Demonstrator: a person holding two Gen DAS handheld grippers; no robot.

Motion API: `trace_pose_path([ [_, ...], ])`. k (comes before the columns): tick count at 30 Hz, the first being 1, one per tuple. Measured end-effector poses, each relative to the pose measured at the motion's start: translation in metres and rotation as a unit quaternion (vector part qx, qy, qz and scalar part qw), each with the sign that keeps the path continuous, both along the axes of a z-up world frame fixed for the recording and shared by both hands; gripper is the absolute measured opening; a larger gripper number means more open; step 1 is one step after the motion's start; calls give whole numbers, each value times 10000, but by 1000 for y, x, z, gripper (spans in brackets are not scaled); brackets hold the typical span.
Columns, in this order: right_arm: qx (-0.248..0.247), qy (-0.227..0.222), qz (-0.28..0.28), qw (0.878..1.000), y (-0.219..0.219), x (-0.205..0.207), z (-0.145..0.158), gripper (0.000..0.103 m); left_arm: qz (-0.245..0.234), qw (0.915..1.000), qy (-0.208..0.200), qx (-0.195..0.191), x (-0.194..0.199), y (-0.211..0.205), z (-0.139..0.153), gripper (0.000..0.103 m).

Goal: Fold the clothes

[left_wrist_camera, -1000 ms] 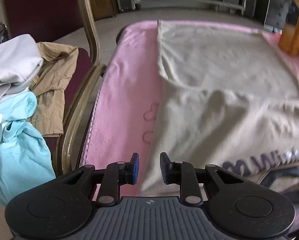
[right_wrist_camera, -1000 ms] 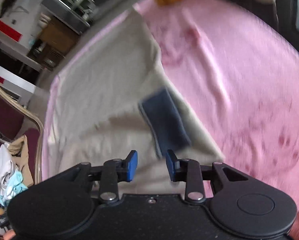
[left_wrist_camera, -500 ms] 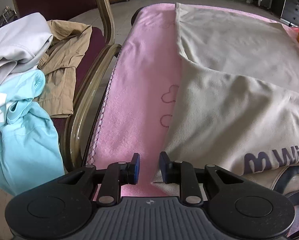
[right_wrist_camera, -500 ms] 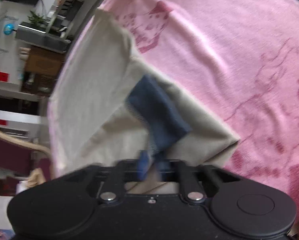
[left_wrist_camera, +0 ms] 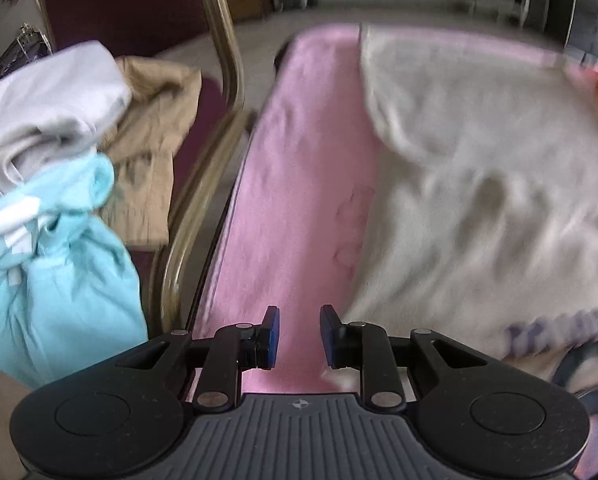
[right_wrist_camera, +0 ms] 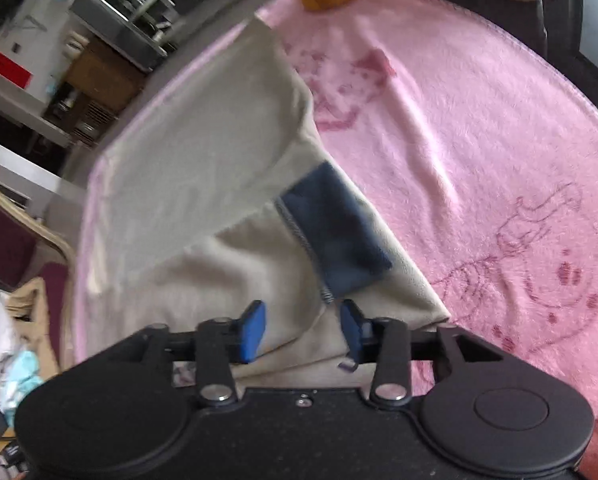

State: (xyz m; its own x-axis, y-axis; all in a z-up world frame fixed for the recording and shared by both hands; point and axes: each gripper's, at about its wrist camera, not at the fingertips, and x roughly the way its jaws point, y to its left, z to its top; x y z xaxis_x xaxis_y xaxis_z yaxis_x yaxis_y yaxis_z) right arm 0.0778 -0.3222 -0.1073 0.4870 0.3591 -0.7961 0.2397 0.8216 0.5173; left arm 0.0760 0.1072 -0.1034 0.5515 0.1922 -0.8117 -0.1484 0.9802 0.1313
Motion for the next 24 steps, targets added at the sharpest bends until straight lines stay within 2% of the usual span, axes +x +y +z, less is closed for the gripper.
trace_pose_path([
  [4, 575, -452, -524, 9959, -24, 3, 15, 38, -578, 9965, -397, -449, 6, -16, 14, 23],
  [6, 639, -568, -751, 9935, -36, 10, 19, 11, -918, 9932, -478, -535, 17, -31, 16, 23],
  [9, 588, -486, -595, 9953, -33, 34, 13, 10, -1416, 9872, -456, -582, 37, -55, 11, 23],
  [11, 1069, -229, -192, 9938, -17, 52, -6, 11, -1710, 9818, -314, -764, 53, -70, 0, 20],
  [14, 1750, 73, 430, 9836, 14, 74, -34, 13, -2003, 9732, -187, -1114, 66, -85, -14, 20],
  [17, 1706, -24, 1021, 9800, 46, 87, -46, 12, -1885, 9763, -342, -1012, 78, -88, -23, 21],
  [18, 1614, -79, 1162, 9800, 53, 91, -49, 12, -1659, 9816, -392, -860, 83, -84, -28, 22],
  [19, 1514, -130, 1282, 9800, 59, 95, -52, 12, -1433, 9862, -441, -707, 87, -79, -33, 18],
  [20, 1463, -143, 1242, 9813, 58, 96, -55, 9, -1228, 9894, -486, -606, 91, -74, -36, 20],
  [21, 1438, -135, 1120, 9832, 53, 96, -58, 0, -1078, 9908, -521, -633, 91, -68, -36, 20],
  [23, 1735, -69, 476, 9837, 27, 100, -67, 0, -769, 9933, -596, -619, 92, -57, -34, 12],
  [24, 1777, -85, 48, 9840, 11, 98, -68, 0, -586, 9953, -654, -416, 91, -54, -34, 12],
])
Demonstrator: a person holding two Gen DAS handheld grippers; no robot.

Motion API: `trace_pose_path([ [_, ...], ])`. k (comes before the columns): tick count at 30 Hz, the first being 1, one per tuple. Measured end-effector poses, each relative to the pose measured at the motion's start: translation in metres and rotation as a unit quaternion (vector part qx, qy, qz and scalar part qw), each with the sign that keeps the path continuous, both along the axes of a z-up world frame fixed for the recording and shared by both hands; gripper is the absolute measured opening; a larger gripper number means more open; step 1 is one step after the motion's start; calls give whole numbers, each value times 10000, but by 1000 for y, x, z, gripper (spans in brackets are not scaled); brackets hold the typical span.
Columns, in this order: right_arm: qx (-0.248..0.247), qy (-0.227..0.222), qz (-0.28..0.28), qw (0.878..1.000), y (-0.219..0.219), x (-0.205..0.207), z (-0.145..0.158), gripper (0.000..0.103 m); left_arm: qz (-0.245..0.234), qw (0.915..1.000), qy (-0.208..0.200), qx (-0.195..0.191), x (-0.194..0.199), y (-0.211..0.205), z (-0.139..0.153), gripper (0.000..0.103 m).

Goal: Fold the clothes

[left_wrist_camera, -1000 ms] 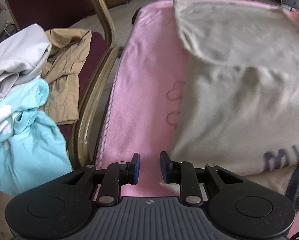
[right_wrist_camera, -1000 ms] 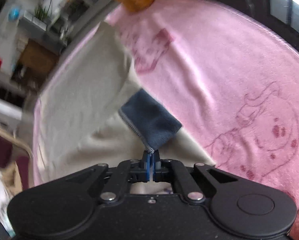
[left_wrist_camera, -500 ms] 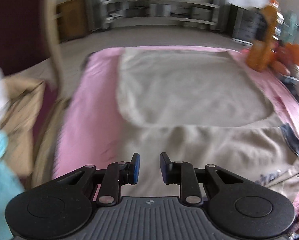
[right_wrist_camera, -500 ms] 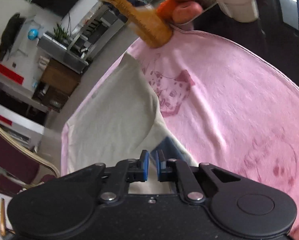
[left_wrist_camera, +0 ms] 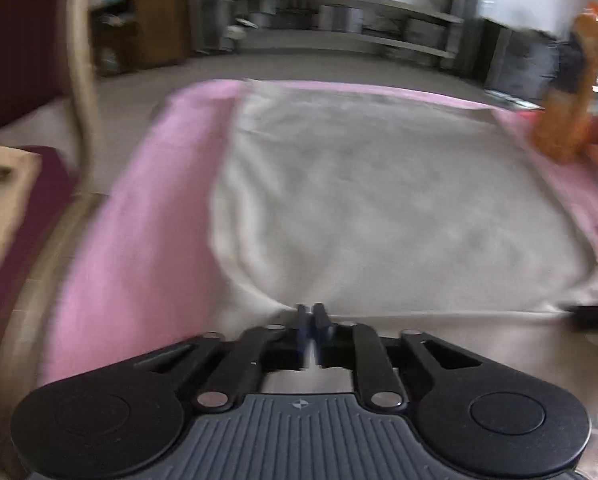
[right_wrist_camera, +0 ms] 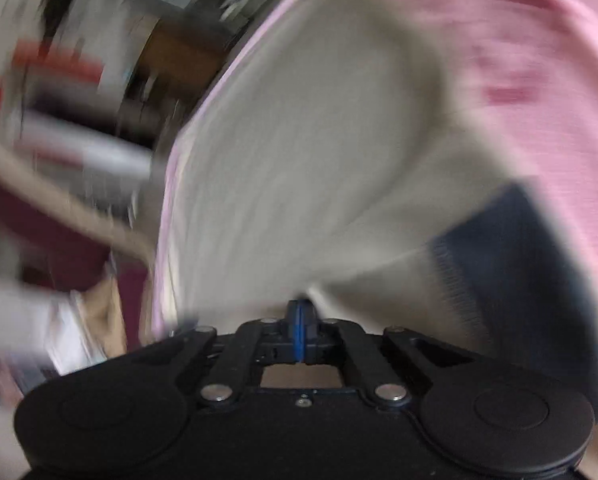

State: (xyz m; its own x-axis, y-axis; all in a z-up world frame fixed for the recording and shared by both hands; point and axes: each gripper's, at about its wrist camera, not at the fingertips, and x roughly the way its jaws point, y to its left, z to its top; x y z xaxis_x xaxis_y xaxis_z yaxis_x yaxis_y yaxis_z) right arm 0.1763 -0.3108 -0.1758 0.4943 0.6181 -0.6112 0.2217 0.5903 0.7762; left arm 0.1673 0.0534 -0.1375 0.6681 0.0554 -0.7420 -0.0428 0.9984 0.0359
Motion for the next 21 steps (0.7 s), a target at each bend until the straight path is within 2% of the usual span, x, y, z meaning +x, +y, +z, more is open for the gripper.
trace_pose_path([
  [2, -37, 62, -805, 9967, -28, -7, 0, 0, 413, 9991, -34, 105, -1, 11, 1, 12],
  [4, 28, 111, -1575, 9874, -54, -20, 3, 0, 714, 9973, -48, 180, -7, 21, 7, 12],
  [5, 49, 126, -1842, 9828, -62, -26, 5, 2, 832, 9962, -62, 251, -13, 25, 12, 11],
  [7, -68, 53, -2028, 9792, -67, -41, 19, 8, 1039, 9938, -71, 388, -24, 34, 23, 12],
  [9, -194, -80, -1888, 9818, -63, -54, 39, 11, 991, 9943, -8, 397, -40, 42, 39, 13],
  [13, -403, -379, -1206, 9912, -58, -80, 73, 18, 567, 9973, 264, 390, -80, 49, 55, 17],
  [14, -489, -434, -1049, 9923, -57, -88, 80, 27, 467, 9978, 355, 297, -90, 50, 53, 17],
  [16, -622, -464, -807, 9937, -51, -102, 83, 31, 304, 9983, 503, 44, -100, 50, 47, 17],
  [18, -770, -423, -600, 9943, -42, -108, 79, 29, 150, 9979, 606, -197, -104, 45, 41, 17],
  [19, -860, -397, -457, 9945, -33, -108, 76, 27, 38, 9982, 576, -148, -103, 37, 38, 17],
  [20, -950, -370, -314, 9943, -25, -109, 73, 15, -103, 9985, 528, -63, -101, 27, 36, 17],
  [21, -961, -392, -95, 9945, -13, -107, 71, 10, -269, 9985, 472, -39, -99, 19, 34, 17],
])
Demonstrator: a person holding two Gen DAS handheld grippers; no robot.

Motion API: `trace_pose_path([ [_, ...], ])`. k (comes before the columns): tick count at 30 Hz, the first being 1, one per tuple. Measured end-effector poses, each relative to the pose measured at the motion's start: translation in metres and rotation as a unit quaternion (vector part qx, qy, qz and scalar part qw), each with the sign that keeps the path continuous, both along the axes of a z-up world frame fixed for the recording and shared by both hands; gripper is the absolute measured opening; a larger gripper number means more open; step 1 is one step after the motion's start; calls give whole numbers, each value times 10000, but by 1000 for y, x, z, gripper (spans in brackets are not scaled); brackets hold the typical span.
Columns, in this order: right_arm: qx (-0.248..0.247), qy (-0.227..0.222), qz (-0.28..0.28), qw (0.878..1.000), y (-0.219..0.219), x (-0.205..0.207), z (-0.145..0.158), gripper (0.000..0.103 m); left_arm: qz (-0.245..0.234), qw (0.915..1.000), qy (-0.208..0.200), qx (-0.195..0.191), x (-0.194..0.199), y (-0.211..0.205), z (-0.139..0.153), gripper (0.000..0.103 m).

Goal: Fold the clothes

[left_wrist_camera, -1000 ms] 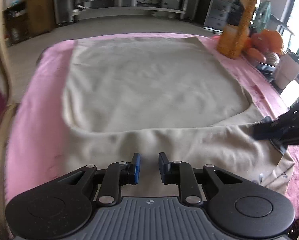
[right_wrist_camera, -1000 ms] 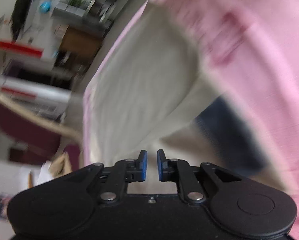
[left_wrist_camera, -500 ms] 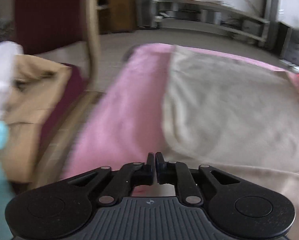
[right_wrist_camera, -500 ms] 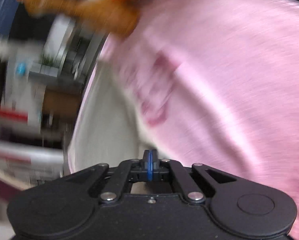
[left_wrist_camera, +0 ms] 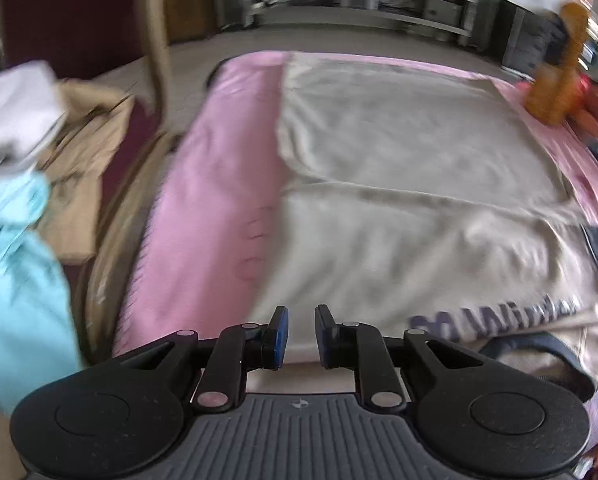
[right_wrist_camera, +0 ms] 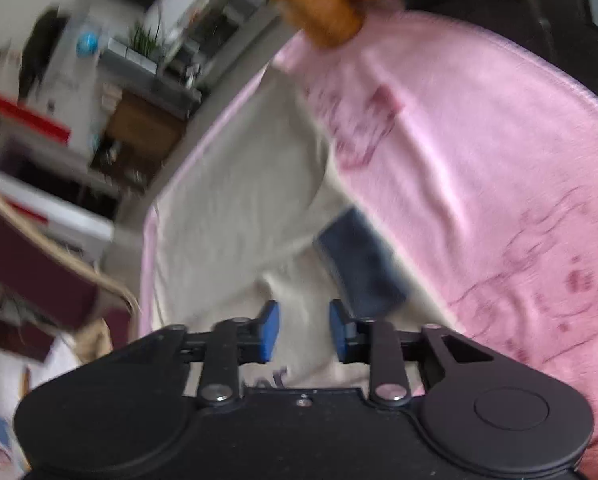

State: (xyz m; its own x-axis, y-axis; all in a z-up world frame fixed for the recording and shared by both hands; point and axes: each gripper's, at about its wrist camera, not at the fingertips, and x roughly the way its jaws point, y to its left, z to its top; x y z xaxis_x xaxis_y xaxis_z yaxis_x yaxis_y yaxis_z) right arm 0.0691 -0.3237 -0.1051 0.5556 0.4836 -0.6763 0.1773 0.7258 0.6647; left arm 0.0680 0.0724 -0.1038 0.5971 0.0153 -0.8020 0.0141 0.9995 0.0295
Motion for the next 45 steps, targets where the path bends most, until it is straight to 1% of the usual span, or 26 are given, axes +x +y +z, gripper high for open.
trace_pose_path([
  [3, 57, -67, 730, 9973, 38, 7, -5, 10, -634, 9978, -192, 1, 4, -27, -5, 17],
  [4, 76, -90, 902, 9959, 47, 10, -7, 11, -834, 9962, -228, 49, 5, -36, -8, 17],
  [5, 85, -95, 1034, 9946, 54, 15, -10, 11, -971, 9948, -191, 225, 6, -44, -13, 17],
  [6, 62, -51, 1107, 9938, 59, 19, -13, 11, -1081, 9934, -136, 361, 7, -50, -18, 17],
  [8, -68, 148, 1108, 9937, 60, 25, -21, 11, -1167, 9921, 53, 454, 4, -51, -26, 17],
  [9, -191, 298, 1069, 9936, 58, 26, -26, 4, -1185, 9916, 134, 507, 0, -50, -25, 17],
  [10, -218, 419, 1015, 9937, 53, 24, -30, 0, -1122, 9922, 237, 485, -4, -45, -24, 17],
  [12, -241, 577, 894, 9940, 40, 19, -30, 0, -903, 9941, 412, 427, -12, -32, -23, 24],
  [15, -594, 687, 581, 9942, 19, 3, -21, 1, -420, 9973, 540, 255, -23, -5, -19, 21],
  [16, -705, 716, 456, 9939, 12, -2, -19, 1, -255, 9984, 482, 132, -27, 5, -15, 20],
  [18, -655, 658, 245, 9954, -2, -11, -13, 13, 76, 9994, 224, -258, -34, 24, -5, 20],
  [21, -346, 404, -50, 9986, -19, -21, -4, 14, 586, 9952, -161, -772, -35, 48, 7, 17],
  [22, -256, 298, -113, 9992, -21, -20, -2, 14, 679, 9941, -217, -815, -32, 51, 8, 14],
  [24, -113, 136, -168, 9997, -20, -18, -1, 14, 758, 9944, -205, -707, -21, 47, 6, 14],
  [25, -43, 103, -140, 9998, -17, -15, -2, 14, 753, 9957, -119, -534, -15, 43, 2, 14],
  [28, 130, 159, 17, 9998, -7, -5, -11, 13, 776, 9965, 311, -33, -3, 33, -16, 14],
  [29, 106, 258, 67, 9996, -4, -1, -16, 13, 815, 9957, 430, 65, -4, 34, -19, 19],
  [31, -247, 524, 22, 9983, -3, 2, -23, 13, 857, 9946, 531, 253, -8, 36, -21, 24],
  [32, -389, 648, -20, 9971, -5, 1, -26, 0, 918, 9938, 550, 287, -10, 38, -21, 26],
  [34, -411, 787, -170, 9959, -15, -4, -26, 0, 1062, 9919, 597, 365, -14, 42, -21, 27],
  [35, -528, 793, -281, 9951, -20, -8, -24, 0, 1205, 9897, 646, 430, -15, 46, -20, 26],
  [36, -646, 783, -413, 9940, -25, -13, -20, 0, 1347, 9872, 696, 496, -16, 49, -20, 21],
  [37, -730, 778, -548, 9928, -31, -18, -16, 2, 1489, 9845, 730, 562, -17, 53, -20, 11],
  [38, -755, 726, -649, 9924, -36, -24, -13, 5, 1598, 9829, 705, 577, -18, 57, -20, 10],
  [41, -659, 499, -860, 9929, -50, -39, -4, 7, 1593, 9860, 403, 289, -23, 61, -10, 13],
  [45, -358, 333, -749, 9960, -48, -40, -3, 8, 1189, 9928, 37, 122, -24, 48, 0, 13],
])
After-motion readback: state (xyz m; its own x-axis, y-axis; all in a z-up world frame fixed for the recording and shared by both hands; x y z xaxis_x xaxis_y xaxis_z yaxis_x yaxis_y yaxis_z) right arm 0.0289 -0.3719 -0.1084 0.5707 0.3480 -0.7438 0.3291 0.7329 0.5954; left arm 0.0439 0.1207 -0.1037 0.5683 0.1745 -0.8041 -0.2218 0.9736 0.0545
